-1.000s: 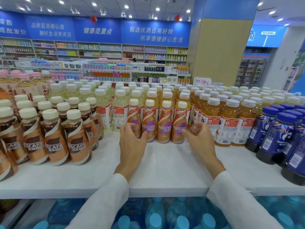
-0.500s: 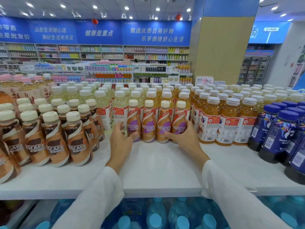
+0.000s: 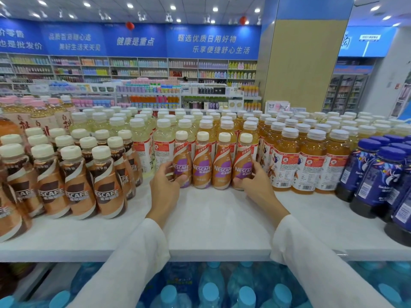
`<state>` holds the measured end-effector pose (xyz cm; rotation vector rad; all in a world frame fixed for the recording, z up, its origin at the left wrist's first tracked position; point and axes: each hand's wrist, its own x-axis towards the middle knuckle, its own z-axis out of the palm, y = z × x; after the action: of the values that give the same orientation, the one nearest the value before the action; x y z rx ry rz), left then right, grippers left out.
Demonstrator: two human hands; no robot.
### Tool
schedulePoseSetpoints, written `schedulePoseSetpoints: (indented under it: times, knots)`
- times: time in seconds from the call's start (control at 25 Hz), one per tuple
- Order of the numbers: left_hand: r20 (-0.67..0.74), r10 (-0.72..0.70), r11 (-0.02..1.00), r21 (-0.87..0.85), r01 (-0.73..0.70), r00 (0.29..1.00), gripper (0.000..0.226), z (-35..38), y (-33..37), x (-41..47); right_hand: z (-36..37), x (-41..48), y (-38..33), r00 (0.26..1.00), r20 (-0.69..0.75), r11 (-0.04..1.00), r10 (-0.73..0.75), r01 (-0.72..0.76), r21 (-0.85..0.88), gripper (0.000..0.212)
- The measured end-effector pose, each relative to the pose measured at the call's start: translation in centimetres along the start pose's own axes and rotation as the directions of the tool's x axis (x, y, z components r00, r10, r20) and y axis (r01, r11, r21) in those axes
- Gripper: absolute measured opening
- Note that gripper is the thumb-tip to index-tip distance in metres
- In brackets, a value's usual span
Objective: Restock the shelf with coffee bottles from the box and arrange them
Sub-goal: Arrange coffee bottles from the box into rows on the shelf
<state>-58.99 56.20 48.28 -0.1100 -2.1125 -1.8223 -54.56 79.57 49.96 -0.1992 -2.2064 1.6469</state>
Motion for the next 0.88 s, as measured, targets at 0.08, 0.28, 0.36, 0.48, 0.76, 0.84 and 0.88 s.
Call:
schedulePoseSetpoints:
  times: [0.08, 0.28, 0.36, 0.48, 0.76, 0.84, 0.88]
  knots:
    - [-0.001, -0.003, 1.000, 0.002, 0.003, 1.000, 0.058, 0.0, -0.1, 0.0, -0.2, 0.0, 0.2, 1.000, -0.017, 1.000, 0.011, -0.011, -0.002, 0.078]
    - [0.000, -0.007, 1.000, 0.003, 0.007, 1.000, 0.056, -0.1, 0.0, -0.1, -0.2, 0.0, 0.6, 1.000, -0.027, 1.000, 0.000, -0.001, -0.023, 0.075]
    - [0.003, -0.009, 1.000, 0.005, 0.009, 1.000, 0.056, -0.1, 0.0, -0.1, -0.3, 0.0, 0.5, 1.000, -0.018, 1.000, 0.009, -0.009, -0.020, 0.076]
    - [0.005, -0.012, 1.000, 0.010, 0.012, 1.000, 0.056, -0.1, 0.0, -0.1, -0.3, -0.1, 0.5, 1.000, -0.016, 1.000, 0.023, -0.023, -0.019, 0.075]
    - [0.025, -0.009, 1.000, 0.027, 0.008, 1.000, 0.059, -0.2, 0.1, -0.5, -0.5, -0.9, 0.2, 0.999, 0.009, 0.998, 0.049, -0.049, 0.024, 0.078]
    - [0.048, -0.030, 0.998, 0.059, 0.027, 0.998, 0.062, -0.4, 0.2, -1.2, -0.9, -2.2, -0.3, 0.999, 0.018, 0.999, 0.047, -0.048, 0.024, 0.072]
    - [0.059, -0.039, 0.995, 0.095, 0.033, 0.997, 0.063, -0.7, 0.3, -1.7, -1.1, -3.1, -0.5, 0.999, 0.018, 0.999, 0.040, -0.040, 0.007, 0.068]
